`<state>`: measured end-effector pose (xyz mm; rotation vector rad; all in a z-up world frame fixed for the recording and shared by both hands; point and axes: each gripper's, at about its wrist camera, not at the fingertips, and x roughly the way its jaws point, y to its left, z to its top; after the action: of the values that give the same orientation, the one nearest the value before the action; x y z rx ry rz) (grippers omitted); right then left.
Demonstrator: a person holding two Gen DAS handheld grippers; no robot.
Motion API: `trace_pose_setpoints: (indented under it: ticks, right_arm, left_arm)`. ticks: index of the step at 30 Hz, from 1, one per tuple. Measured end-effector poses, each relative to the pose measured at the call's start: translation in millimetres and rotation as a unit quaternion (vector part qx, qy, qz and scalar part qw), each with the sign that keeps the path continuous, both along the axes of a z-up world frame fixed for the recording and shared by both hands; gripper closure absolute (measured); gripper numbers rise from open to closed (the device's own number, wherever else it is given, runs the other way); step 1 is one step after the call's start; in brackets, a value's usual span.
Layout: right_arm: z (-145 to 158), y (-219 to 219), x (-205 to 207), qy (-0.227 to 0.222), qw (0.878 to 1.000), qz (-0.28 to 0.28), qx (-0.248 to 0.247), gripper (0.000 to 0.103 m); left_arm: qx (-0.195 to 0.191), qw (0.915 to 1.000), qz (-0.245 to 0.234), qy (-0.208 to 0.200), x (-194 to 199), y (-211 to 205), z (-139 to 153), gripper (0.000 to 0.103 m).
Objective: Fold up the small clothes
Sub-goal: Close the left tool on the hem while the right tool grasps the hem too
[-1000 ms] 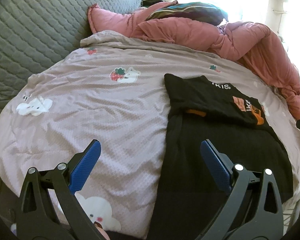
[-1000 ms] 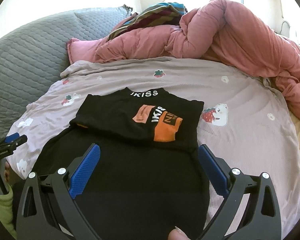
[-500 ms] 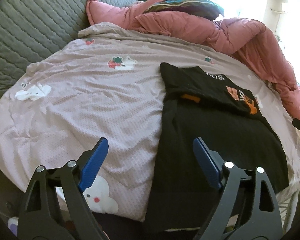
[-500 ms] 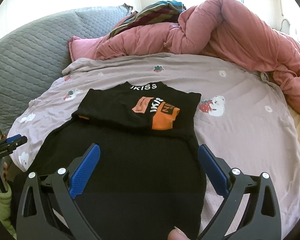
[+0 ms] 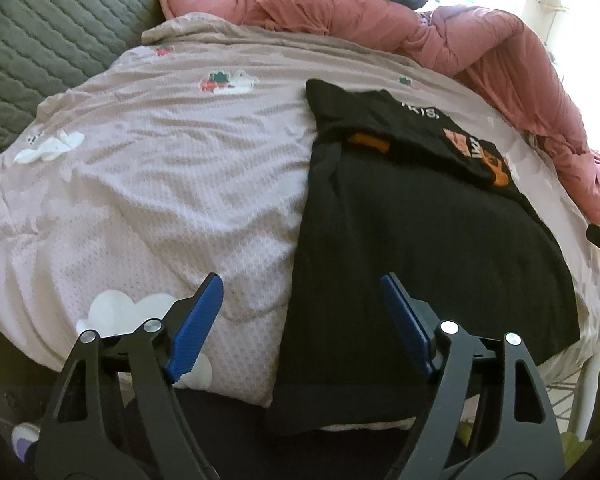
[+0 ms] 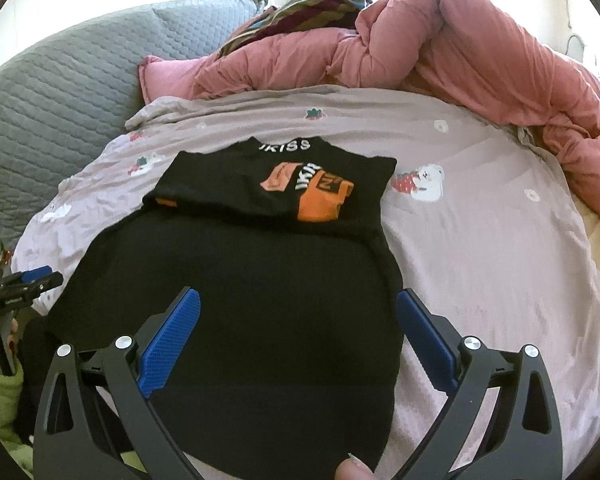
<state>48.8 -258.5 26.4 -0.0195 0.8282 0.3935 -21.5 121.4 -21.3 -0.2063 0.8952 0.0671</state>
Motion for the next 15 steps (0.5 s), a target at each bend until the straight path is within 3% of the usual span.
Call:
trace_pose_setpoints:
  ticks: [6, 8, 11, 15]
  right_arm:
    - [-10.9, -2.1, -10.1, 0.015, 1.0, 0.006, -0.003, 0.005]
    - [-13.7, -2.7, -13.3, 0.02, 1.0, 0.007, -0.003, 0.005]
    - [-16.0, -4.3, -16.4, 0.024, 1.0, 0.011, -0.005, 0.005]
    - [-16.9, -7.3, -21.8, 0.026, 0.999, 0.014, -0.011, 0.005]
  left_arm:
    - [-0.011, 0.9997, -0.005, 0.02, -2.6, -3.1, -13.4, 0.055]
    - [-0.012, 0.9995, -0.008, 0.027, -2.3, -5.0, -18.0, 0.071]
    - [-0.02, 0.9991, -0.012, 0.036, -1.7, -6.4, -23.6, 0.085]
    - [-0.023, 0.9989, -0.011, 0.039, -1.1, -7.1, -25.2, 0.086]
